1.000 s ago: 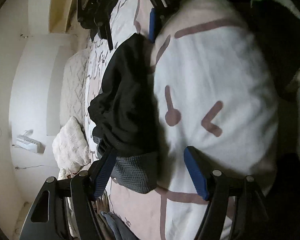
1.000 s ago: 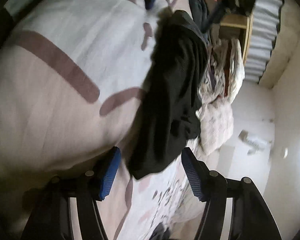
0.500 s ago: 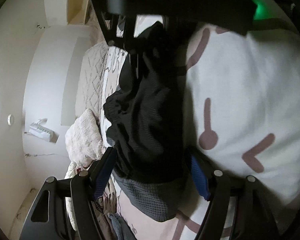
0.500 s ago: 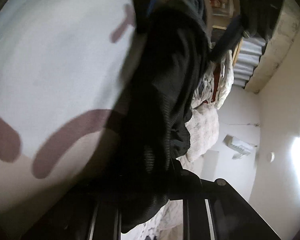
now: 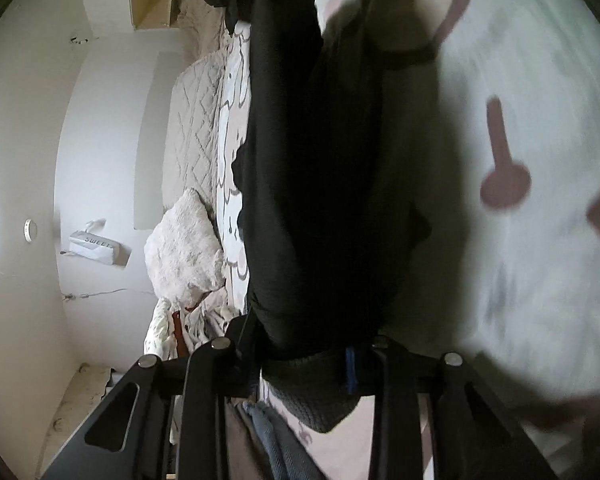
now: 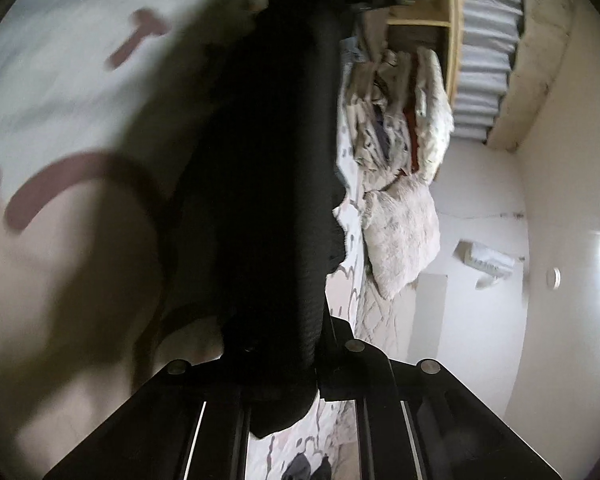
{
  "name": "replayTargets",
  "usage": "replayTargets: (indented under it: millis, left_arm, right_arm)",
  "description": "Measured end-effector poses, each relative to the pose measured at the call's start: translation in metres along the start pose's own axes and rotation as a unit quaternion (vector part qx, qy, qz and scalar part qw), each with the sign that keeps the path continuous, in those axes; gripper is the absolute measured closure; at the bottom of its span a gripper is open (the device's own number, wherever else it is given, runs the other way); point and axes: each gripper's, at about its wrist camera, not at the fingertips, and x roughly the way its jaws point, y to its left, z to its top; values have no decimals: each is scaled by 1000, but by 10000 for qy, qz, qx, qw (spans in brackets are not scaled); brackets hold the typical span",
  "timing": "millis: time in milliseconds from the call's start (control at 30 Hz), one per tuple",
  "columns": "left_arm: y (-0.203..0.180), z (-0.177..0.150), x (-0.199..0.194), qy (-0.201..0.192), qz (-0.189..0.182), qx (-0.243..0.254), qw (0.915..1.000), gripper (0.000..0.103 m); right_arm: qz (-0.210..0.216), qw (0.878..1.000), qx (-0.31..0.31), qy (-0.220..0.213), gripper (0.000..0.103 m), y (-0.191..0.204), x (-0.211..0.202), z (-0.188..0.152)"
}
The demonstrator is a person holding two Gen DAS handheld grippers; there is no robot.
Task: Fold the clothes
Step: 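Lift the folded black pants off the sheet with both tools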
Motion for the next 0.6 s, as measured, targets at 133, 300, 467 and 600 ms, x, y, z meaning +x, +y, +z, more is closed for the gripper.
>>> replayTargets:
  millis: [133,300,467,600]
  left_arm:
    - [-23,-10,-2,-59,-85,402,9991,73]
    - [-21,-14,-3,-83,-39,368,9993,73]
    - [-26,-19,-11,-73,157,491,9986,69]
    - [-32,-13,-27,-320,479,661,9961,40]
  right_arm:
    - [157,9993,-320,-62,93,24,-2,-6]
    - [149,9973,-693,-197,93,51,-6,-10]
    - [240,9982,-529,-146,93,44,-5,-9]
    - [398,9983,-420,-118,93,44,-4,-3]
